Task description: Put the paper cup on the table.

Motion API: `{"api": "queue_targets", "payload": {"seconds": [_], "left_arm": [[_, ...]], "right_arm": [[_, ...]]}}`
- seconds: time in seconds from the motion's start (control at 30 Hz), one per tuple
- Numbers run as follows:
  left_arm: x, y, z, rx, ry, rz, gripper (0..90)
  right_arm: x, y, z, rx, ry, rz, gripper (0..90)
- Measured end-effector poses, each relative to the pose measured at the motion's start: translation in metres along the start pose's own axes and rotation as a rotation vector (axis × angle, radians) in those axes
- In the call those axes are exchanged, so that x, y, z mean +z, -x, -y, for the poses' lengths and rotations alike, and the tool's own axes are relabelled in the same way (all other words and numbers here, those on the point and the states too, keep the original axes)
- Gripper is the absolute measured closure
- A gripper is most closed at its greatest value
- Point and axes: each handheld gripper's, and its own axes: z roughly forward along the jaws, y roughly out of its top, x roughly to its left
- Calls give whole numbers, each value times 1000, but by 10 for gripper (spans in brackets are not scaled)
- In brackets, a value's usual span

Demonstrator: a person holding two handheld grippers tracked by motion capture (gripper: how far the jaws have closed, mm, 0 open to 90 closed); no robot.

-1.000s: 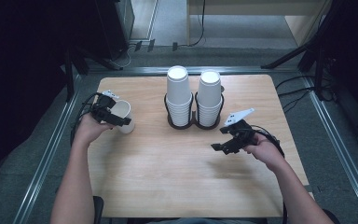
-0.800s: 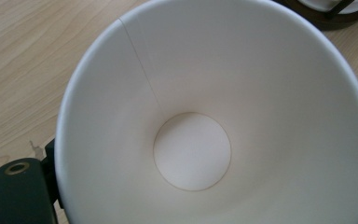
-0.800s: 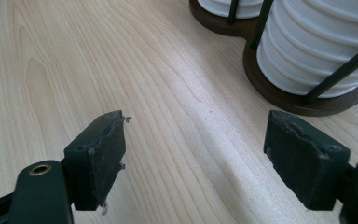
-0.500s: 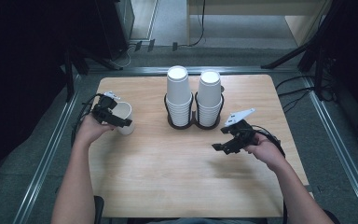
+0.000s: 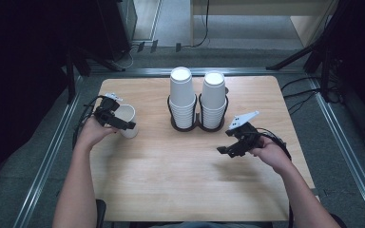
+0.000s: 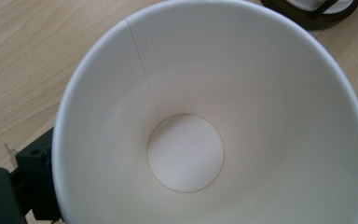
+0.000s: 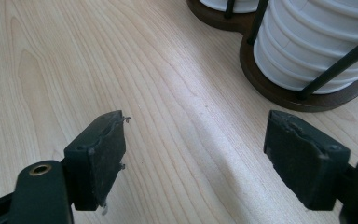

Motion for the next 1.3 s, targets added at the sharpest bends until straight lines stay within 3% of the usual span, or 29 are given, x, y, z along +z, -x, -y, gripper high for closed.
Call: {"api": "queue_targets", "payload": {"seconds": [0.63, 0.93, 1.3], "left_arm": [[-24, -2, 0, -57, 92, 45, 0], [-34, -1, -1, -69, 98, 56, 0], [-50, 0, -3, -83, 97, 36, 0]], "right_arm": [[4, -3, 1, -31, -37, -1, 208], [3, -3, 1, -31, -39, -4, 208], [4, -1, 2, -36, -49, -4, 208]]}}
